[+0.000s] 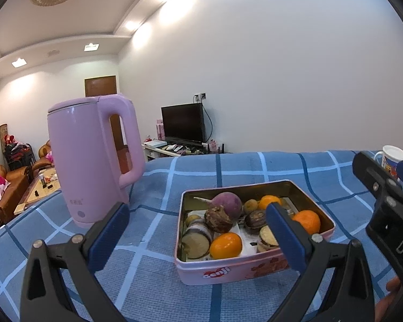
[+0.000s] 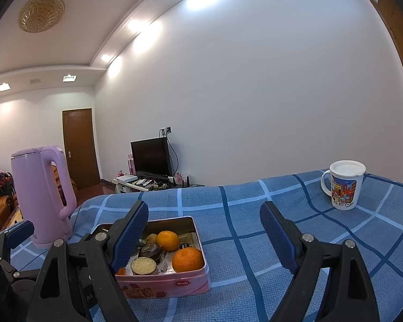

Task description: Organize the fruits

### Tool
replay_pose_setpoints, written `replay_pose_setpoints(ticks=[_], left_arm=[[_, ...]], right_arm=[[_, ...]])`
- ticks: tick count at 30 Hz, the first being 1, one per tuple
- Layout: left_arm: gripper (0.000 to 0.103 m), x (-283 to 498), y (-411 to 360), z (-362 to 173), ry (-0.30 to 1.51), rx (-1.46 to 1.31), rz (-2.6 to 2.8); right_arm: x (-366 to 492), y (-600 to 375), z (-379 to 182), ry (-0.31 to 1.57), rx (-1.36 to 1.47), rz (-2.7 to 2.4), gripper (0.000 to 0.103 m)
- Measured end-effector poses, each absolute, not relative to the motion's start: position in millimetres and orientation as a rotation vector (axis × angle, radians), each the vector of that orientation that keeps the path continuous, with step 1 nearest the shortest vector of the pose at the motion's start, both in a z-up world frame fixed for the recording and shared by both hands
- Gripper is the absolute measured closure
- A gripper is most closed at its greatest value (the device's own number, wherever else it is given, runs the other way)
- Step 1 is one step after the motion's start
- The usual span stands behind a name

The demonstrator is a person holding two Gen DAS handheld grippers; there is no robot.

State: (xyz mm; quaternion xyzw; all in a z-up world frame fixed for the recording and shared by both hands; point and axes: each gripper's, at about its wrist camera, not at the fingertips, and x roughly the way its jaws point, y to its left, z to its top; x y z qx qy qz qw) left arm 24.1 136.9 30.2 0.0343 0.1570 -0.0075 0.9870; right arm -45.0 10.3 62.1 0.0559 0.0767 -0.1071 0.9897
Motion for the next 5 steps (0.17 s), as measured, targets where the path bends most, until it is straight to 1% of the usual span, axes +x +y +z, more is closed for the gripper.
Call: replay_pose_setpoints(ticks=[5], left_arm=[[0.000,26.7,136.2,29.9,0.327,0.073,-0.009]], right_arm=[[-43.3,9.3,61.8,0.166,0.114,-0.222,0.017]])
